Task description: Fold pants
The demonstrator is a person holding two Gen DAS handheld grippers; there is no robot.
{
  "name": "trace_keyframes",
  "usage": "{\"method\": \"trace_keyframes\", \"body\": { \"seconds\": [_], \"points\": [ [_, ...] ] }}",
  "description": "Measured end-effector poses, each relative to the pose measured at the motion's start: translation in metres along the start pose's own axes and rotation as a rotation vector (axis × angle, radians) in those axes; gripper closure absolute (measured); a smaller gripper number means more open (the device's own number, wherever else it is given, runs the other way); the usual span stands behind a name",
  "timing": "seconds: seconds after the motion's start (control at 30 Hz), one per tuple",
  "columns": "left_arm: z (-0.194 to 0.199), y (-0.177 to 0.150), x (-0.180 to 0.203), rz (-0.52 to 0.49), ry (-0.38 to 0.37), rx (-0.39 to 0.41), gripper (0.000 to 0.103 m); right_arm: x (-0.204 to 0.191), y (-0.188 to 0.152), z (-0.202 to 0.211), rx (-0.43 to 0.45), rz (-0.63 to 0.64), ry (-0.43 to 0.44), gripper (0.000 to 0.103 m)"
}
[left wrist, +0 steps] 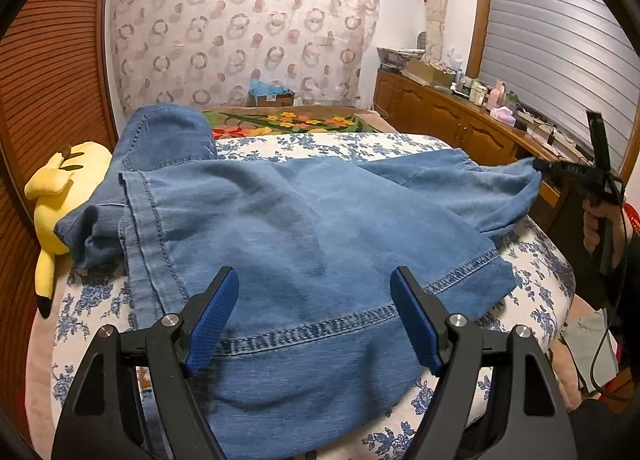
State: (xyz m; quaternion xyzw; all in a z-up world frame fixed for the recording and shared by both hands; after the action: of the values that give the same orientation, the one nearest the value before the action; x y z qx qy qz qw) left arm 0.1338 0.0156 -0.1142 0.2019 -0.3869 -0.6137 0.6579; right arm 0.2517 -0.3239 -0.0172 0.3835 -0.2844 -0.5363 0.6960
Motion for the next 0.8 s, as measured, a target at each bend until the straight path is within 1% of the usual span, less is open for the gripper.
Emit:
{"method": "trace_keyframes", "body": {
  "seconds": [0.03,0.17,0.3,0.43,0.53,0.6,0.67,0.7,0.73,0.8],
  "points": [
    [0.002,0.001,-0.001,-0.001,0.003,0.005,0.024,-0.001,0.003,0.001,0.009,0.006,0.014,0.102],
    [0.008,0.005,-0.001,0.000,0.011,0.021,0.024,-0.045,0.031,0.010,0.062,0.075,0.087,0.102],
    [0.016,0.009,-0.003,-0.004,0.017,0.035,0.024,-0.108,0.059,0.024,0.117,0.162,0.193,0.102],
    [0.026,0.013,-0.009,0.000,0.027,0.055,0.024,-0.178,0.086,0.042,0.157,0.248,0.322,0.102],
    [0.035,0.015,-0.016,0.012,0.030,0.072,0.024,-0.225,0.099,0.054,0.175,0.294,0.426,0.102],
    [0.040,0.016,-0.021,0.018,0.035,0.080,0.024,-0.251,0.099,0.056,0.162,0.305,0.505,0.102],
    [0.045,0.015,-0.027,0.027,0.041,0.085,0.024,-0.276,0.092,0.048,0.105,0.308,0.603,0.102],
    [0.046,0.014,-0.029,0.031,0.042,0.086,0.024,-0.283,0.088,0.040,0.079,0.317,0.613,0.101],
    [0.046,0.013,-0.032,0.039,0.042,0.085,0.024,-0.289,0.082,0.032,0.060,0.330,0.597,0.097],
    [0.045,0.010,-0.037,0.044,0.047,0.078,0.024,-0.295,0.074,0.019,0.026,0.346,0.600,0.096]
  ]
}}
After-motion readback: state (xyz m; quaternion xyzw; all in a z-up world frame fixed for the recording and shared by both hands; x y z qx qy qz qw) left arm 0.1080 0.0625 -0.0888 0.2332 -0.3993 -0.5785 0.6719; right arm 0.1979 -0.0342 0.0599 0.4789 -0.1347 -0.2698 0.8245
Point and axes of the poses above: each gripper's, at about its wrist camera, not at the fingertips, and z roughly against the way its jaws point, x to its right, y to its top, the point moved 10 cm from there along -z, roughly the way its jaws point, and after that the axes turned 12 degrees about z, right-handed, at the moved point
